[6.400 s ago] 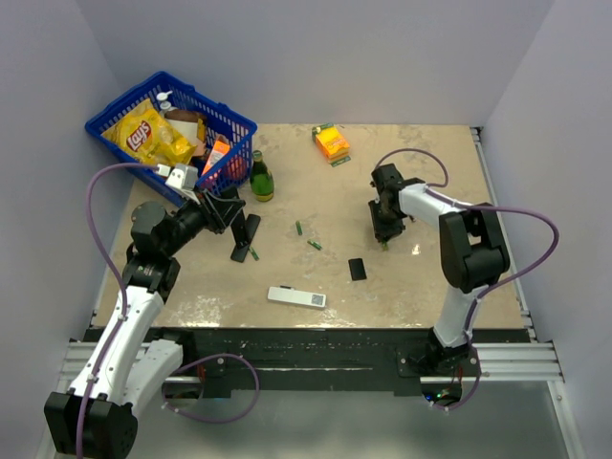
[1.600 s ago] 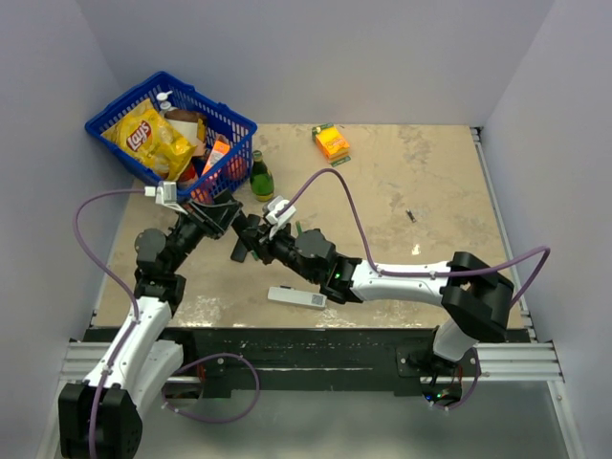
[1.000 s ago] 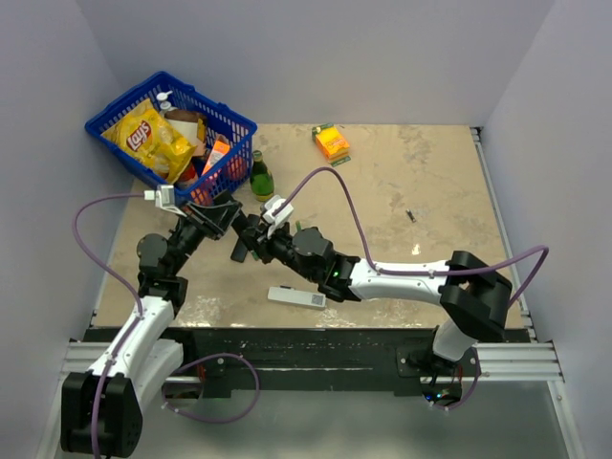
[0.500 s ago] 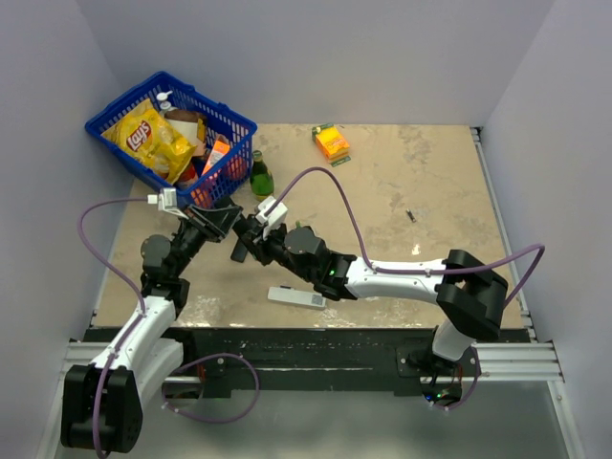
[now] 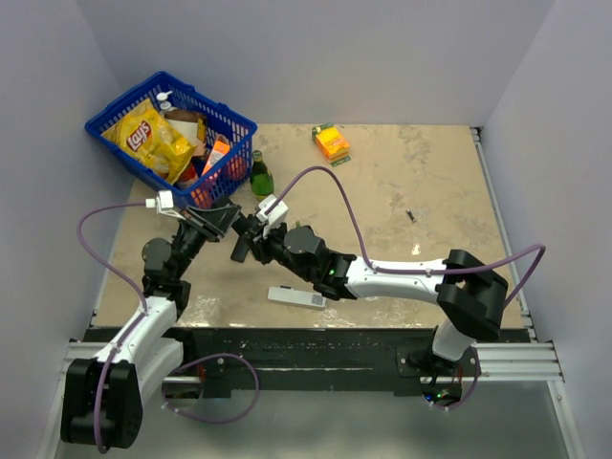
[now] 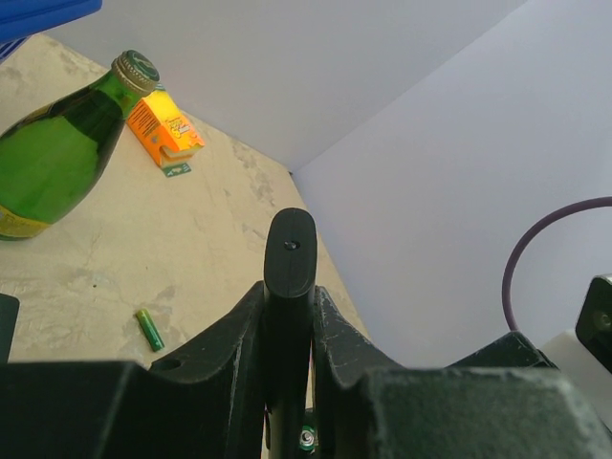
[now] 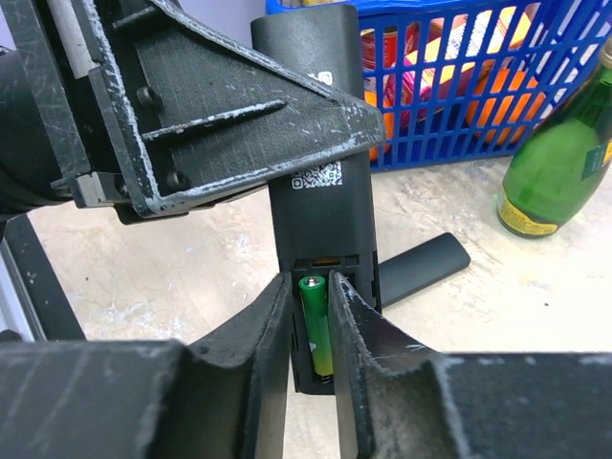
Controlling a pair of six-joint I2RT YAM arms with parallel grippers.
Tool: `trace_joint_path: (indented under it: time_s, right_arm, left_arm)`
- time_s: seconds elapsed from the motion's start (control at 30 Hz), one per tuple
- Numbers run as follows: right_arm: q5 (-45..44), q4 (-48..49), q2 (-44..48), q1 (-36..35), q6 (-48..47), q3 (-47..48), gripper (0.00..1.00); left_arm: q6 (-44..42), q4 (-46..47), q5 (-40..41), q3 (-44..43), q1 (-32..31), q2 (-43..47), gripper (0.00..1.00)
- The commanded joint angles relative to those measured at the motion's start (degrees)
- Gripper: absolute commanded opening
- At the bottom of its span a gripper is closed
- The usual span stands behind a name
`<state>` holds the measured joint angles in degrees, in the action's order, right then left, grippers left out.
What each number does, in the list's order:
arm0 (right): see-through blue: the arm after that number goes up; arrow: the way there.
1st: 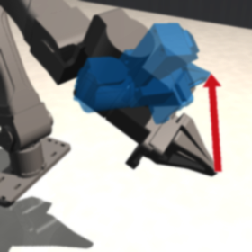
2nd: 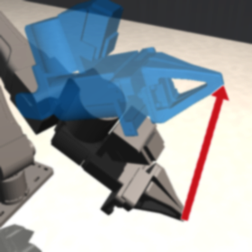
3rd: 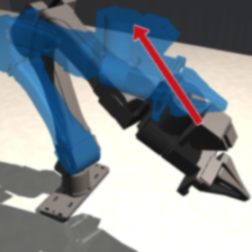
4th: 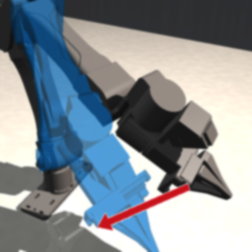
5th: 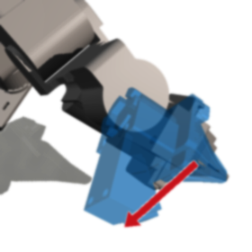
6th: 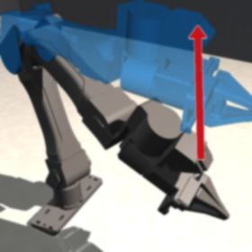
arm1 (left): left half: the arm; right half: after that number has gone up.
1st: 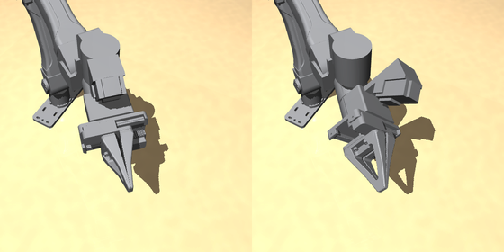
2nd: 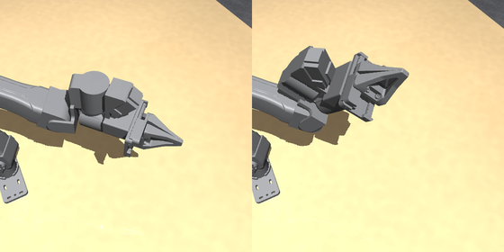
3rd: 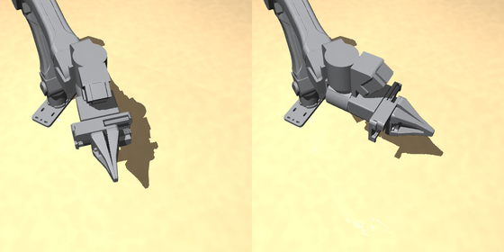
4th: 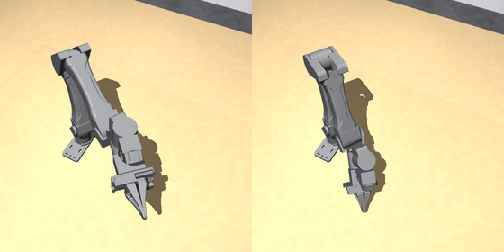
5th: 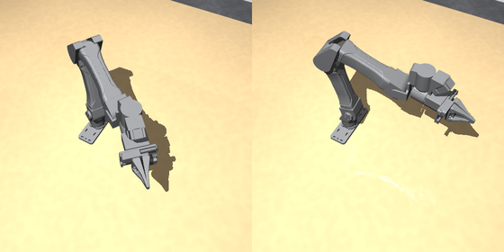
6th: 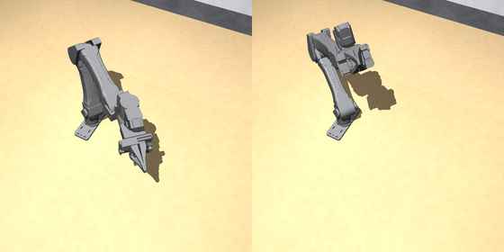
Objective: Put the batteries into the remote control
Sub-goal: Load the battery into the remote control.
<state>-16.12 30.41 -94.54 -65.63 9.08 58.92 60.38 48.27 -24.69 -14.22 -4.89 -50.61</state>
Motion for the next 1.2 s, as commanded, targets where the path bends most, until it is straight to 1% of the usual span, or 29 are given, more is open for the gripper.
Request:
trace_joint_path:
  time_s: [0.0, 0.13, 0.53, 0.57, 0.77, 0.8, 0.87, 0.9, 1.17]
  right_arm:
    - [-3.13, -1.85, -1.17, 1.11, 0.15, 1.99, 0.25]
    - [-3.04, -1.94, -0.99, 1.2, -0.38, 2.26, 0.31]
    - [-3.22, -2.82, -0.29, 1.82, -0.91, 3.13, 0.33]
    - [-3.3, -3.08, -0.29, 1.82, -0.91, 3.14, 0.35]
    - [-3.22, -3.17, 0.15, 2.08, -0.91, 3.14, 0.37]
    - [-3.22, -3.17, 0.15, 2.08, -0.99, 3.14, 0.41]
    - [-3.39, -3.25, 0.41, 2.17, -1.08, 3.14, 0.41]
    - [-3.39, -3.26, 0.5, 2.17, -1.08, 3.14, 0.44]
    - [-3.57, -3.69, 1.64, 2.26, -1.7, 3.31, 0.47]
  left_arm:
    - [6.77, 10.18, -5.99, -0.55, -1.44, 0.51, 0.0]
    - [7.21, 11.14, -6.25, -0.2, -1.44, 0.07, 0.0]
    - [8.53, 13.34, -7.04, 0.07, -1.53, -1.25, 0.0]
    - [8.61, 13.43, -6.95, 0.33, -1.53, -1.25, 0.0]
    - [9.05, 13.87, -7.04, 0.95, -1.53, -1.07, 0.0]
    - [9.23, 13.95, -7.04, 1.03, -1.53, -1.07, 0.0]
    - [9.49, 14.31, -6.95, 1.3, -1.53, -1.07, 0.0]
    - [9.93, 14.83, -7.04, 1.3, -1.53, -1.24, 0.0]
    - [11.78, 17.82, -7.39, 1.83, -1.62, -2.56, 0.0]
